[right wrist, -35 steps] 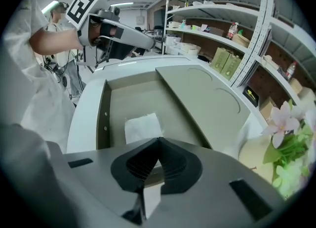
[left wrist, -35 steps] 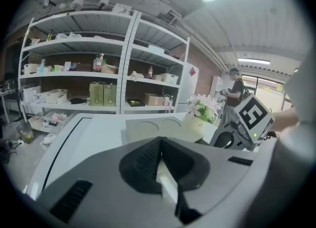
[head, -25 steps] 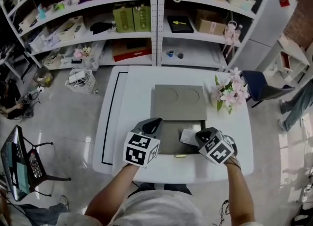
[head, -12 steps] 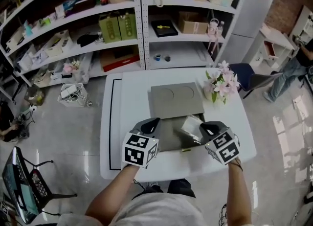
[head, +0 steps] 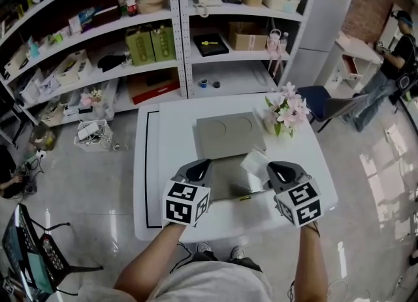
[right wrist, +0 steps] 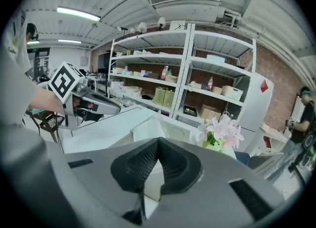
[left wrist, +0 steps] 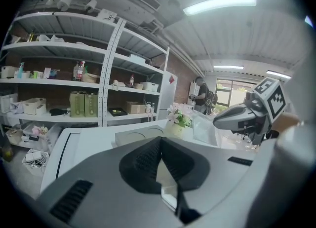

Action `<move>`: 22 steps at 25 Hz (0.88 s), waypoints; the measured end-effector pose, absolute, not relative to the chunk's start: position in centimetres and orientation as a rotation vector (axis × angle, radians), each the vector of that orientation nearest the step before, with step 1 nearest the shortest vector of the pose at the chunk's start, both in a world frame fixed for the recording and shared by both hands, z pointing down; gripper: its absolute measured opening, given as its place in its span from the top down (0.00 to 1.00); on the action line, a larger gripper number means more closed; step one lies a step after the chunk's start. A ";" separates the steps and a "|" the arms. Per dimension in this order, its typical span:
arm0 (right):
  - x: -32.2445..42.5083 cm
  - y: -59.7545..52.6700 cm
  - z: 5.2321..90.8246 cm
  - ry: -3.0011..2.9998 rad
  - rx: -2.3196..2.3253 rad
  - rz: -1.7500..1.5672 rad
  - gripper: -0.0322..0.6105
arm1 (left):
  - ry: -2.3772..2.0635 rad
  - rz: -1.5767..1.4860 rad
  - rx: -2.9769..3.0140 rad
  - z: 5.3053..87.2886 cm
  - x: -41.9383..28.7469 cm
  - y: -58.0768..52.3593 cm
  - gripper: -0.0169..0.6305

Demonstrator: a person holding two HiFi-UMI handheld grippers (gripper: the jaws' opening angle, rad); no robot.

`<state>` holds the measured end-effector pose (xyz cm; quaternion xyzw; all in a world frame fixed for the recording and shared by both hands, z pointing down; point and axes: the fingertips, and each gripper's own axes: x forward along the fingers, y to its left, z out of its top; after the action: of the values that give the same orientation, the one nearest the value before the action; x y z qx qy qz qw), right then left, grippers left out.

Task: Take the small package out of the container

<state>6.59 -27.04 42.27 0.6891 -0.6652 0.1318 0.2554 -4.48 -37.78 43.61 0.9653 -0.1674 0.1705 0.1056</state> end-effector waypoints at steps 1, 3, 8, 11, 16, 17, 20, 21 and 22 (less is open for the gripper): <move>6.6 -26.9 41.8 -1.813 1.889 0.350 0.94 | -0.504 0.497 2.848 43.4 -4.5 -37.8 0.97; 6.7 -26.7 41.0 -1.827 1.916 0.331 0.94 | -0.530 0.484 2.854 42.8 -4.7 -37.7 0.97; 7.2 -25.8 39.3 -1.884 1.985 0.297 0.94 | -0.637 0.468 2.851 41.7 -5.3 -37.3 0.97; 7.7 -25.0 38.5 -1.922 2.021 0.270 0.94 | -0.699 0.463 2.853 41.3 -5.5 -36.6 0.97; 8.6 -23.4 37.2 -1.962 2.068 0.220 0.94 | -0.791 0.452 2.837 40.7 -6.0 -34.9 0.97; 8.8 -23.0 37.0 -1.973 2.081 0.220 0.94 | -0.805 0.451 2.834 40.6 -6.1 -34.5 0.97; 9.3 -21.9 36.7 -1.996 2.113 0.218 0.94 | -0.838 0.447 2.832 40.4 -6.3 -33.3 0.97; 9.5 -21.6 36.7 -2.004 2.123 0.217 0.94 | -0.849 0.445 2.831 40.4 -6.3 -32.9 0.97; 9.6 -21.4 36.6 -2.014 2.135 0.216 0.94 | -0.861 0.442 2.830 40.3 -6.4 -32.6 0.97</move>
<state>9.64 -21.35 36.64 0.7220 -0.6809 0.0730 0.0990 -6.36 -32.55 40.31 0.9435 -0.2870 0.1473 0.0752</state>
